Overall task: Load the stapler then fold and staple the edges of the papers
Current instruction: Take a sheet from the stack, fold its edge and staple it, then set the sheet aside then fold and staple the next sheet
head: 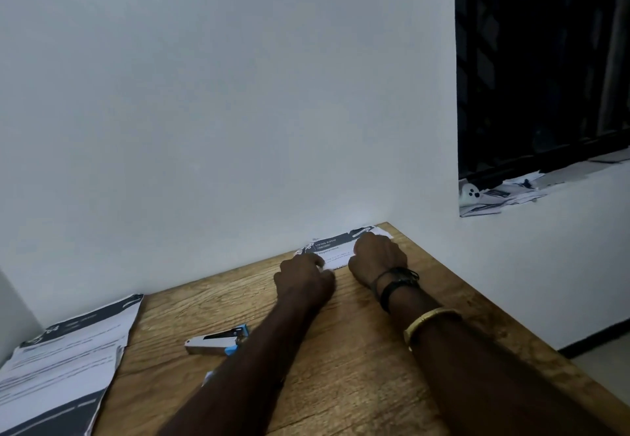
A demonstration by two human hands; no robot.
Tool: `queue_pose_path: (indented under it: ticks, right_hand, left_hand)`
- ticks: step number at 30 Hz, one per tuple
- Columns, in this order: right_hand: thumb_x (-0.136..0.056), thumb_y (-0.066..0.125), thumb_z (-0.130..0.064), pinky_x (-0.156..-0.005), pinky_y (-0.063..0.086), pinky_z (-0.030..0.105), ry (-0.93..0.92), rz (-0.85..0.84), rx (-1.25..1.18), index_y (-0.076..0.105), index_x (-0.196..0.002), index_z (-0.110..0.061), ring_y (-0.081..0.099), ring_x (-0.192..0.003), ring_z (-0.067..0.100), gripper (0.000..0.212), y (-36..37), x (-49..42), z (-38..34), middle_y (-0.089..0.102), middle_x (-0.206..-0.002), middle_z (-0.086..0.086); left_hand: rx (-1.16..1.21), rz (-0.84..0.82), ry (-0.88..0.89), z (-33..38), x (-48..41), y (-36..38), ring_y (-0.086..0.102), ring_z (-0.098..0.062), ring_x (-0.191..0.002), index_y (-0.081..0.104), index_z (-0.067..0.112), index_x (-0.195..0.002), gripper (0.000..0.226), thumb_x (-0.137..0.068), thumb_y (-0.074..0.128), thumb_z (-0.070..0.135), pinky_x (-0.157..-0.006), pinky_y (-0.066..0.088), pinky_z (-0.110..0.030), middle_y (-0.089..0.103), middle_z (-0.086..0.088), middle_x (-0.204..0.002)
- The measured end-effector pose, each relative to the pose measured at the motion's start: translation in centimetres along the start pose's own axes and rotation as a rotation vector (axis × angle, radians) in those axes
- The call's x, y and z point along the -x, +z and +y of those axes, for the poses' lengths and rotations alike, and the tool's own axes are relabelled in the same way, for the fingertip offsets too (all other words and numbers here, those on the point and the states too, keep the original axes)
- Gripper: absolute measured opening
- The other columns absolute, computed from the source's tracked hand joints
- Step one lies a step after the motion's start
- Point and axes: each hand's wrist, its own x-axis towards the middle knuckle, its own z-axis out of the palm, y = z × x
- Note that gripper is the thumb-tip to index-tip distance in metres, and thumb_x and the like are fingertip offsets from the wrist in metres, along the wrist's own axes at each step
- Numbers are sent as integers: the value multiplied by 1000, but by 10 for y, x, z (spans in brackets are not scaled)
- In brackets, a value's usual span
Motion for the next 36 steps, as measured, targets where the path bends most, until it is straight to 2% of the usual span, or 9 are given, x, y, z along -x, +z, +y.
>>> queue_pose_path:
  ticks: [4, 7, 8, 11, 14, 17, 21, 32, 36]
  right_hand:
    - [-87, 62, -28, -86, 52, 34, -6, 9, -3, 65, -121, -21, 64, -116, 29, 35, 0, 4, -2, 68, -124, 6]
    - [-85, 59, -24, -86, 52, 33, -31, 38, -51, 68, -103, -20, 65, -114, 30, 20, -4, 10, -8, 69, -120, 6]
    - [-85, 59, -23, -87, 51, 32, -43, 60, -82, 69, -104, -19, 64, -114, 29, 22, -6, 13, -10, 68, -120, 5]
    - [-86, 58, -22, -84, 50, 31, -111, 131, -183, 73, -111, -24, 64, -112, 26, 29, -13, 26, -25, 68, -122, 2]
    - [-88, 59, -26, -84, 48, 31, -165, 170, -287, 72, -115, -30, 64, -114, 23, 30, -18, 43, -48, 68, -124, -1]
    - [-89, 59, -26, -77, 43, 29, -221, 207, -367, 73, -112, -32, 64, -110, 21, 27, -17, 61, -72, 69, -116, -2]
    - [-91, 58, -27, -72, 43, 27, -266, 251, -454, 74, -109, -29, 65, -101, 20, 24, -11, 83, -98, 71, -104, -3]
    - [-90, 60, -33, -69, 46, 26, -374, 149, -528, 76, -103, -29, 67, -93, 17, 21, 29, 135, -168, 73, -99, -6]
    - [-90, 59, -33, -70, 47, 28, -404, 66, -539, 76, -99, -29, 67, -94, 18, 20, 47, 154, -193, 73, -97, -6]
  left_hand:
    - [-5, -7, -3, 1, 1, 1, 53, -27, -128, 69, 31, -118, 37, -83, 62, 38, -108, 42, -39, 66, 0, -131]
    - [100, 42, 36, 0, 3, -4, 55, -25, -128, 69, 27, -121, 37, -84, 65, 35, -107, 44, -37, 66, -2, -132]
    - [140, 70, 64, -1, 4, -6, 57, -24, -126, 69, 25, -120, 36, -86, 65, 33, -105, 45, -34, 67, -2, -131]
    - [273, 153, 139, -3, 12, -20, 63, -21, -116, 74, 18, -113, 27, -89, 65, 27, -96, 46, -29, 72, -2, -121]
    - [417, 244, 179, -7, 23, -35, 66, -16, -109, 76, 18, -104, 19, -92, 64, 26, -95, 50, -32, 76, 3, -110]
    - [523, 337, 209, -16, 37, -52, 69, -12, -102, 76, 18, -100, 17, -95, 61, 21, -92, 53, -35, 77, 7, -101]
    - [586, 457, 224, -35, 55, -72, 69, -8, -91, 76, 19, -97, 17, -96, 59, 18, -82, 54, -30, 76, 10, -93]
    - [596, 617, 140, -118, 95, -114, 70, -8, -88, 76, 14, -97, 17, -98, 60, 17, -77, 52, -24, 76, 6, -90]
    - [571, 636, 68, -151, 104, -127, 69, -8, -89, 76, 15, -96, 15, -97, 62, 19, -72, 44, -7, 76, 7, -90]
